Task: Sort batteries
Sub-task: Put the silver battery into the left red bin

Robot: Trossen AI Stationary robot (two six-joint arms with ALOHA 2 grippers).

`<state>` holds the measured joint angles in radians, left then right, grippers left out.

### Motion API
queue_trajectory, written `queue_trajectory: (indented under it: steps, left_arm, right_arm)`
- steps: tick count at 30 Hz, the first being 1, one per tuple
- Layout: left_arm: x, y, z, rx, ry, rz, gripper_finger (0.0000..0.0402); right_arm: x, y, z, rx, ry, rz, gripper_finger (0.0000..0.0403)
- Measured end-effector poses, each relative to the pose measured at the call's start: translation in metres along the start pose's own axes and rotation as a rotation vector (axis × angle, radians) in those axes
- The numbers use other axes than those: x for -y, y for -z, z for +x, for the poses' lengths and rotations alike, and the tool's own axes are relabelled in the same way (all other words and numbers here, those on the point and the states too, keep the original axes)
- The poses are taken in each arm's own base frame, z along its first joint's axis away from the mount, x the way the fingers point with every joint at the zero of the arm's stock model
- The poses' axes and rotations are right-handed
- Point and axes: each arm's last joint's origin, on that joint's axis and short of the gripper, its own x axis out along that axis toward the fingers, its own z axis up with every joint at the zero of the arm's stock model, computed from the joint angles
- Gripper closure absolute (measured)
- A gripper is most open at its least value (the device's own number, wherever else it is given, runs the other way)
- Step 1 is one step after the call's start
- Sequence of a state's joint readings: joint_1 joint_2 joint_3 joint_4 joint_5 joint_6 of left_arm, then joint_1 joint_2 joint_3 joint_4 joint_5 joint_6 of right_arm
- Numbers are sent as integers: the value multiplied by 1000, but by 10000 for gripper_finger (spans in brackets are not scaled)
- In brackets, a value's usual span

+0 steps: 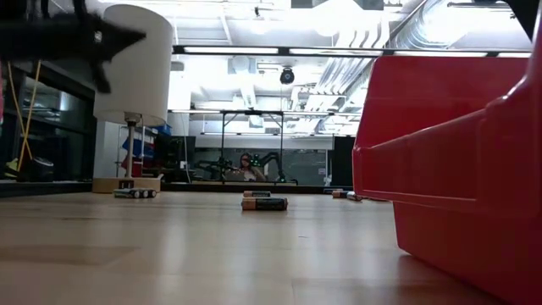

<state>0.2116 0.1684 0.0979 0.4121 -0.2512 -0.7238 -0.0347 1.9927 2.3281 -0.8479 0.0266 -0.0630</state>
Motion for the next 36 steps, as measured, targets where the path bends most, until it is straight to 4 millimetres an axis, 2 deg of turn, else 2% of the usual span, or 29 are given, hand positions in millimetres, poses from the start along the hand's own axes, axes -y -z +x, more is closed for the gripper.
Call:
queue_trajectory:
  steps: [3,7,10,13,17,20,24,27,30,36]
  left_arm:
    - [18,-8,27,-184,-38,140,401]
    - [30,-11,69,-522,-198,398,400]
    - [27,-12,95,-748,-377,525,385]
    - [15,-9,114,-994,-528,610,352]
    - [-12,2,122,-1316,-722,553,288]
    - [-29,15,120,-1557,-855,411,241]
    - [-47,34,121,-1771,-991,334,202]
    - [-58,50,125,-1853,-967,365,197]
    - [-65,62,129,-1914,-859,465,202]
    - [-71,67,130,-2017,-737,731,224]
  right_arm:
    - [36,5,-19,-32,156,18,254]
    - [82,23,-44,-194,273,125,254]
    - [109,43,-52,-340,292,213,254]
    - [126,60,-49,-425,294,226,254]
    - [143,77,-40,-462,215,173,254]
    - [155,88,-31,-429,125,161,254]
    - [165,98,-22,-363,-3,182,254]
    - [168,99,-21,-320,-66,187,254]
    - [168,98,-21,-306,-78,172,254]
    - [169,93,-23,-280,-65,194,254]
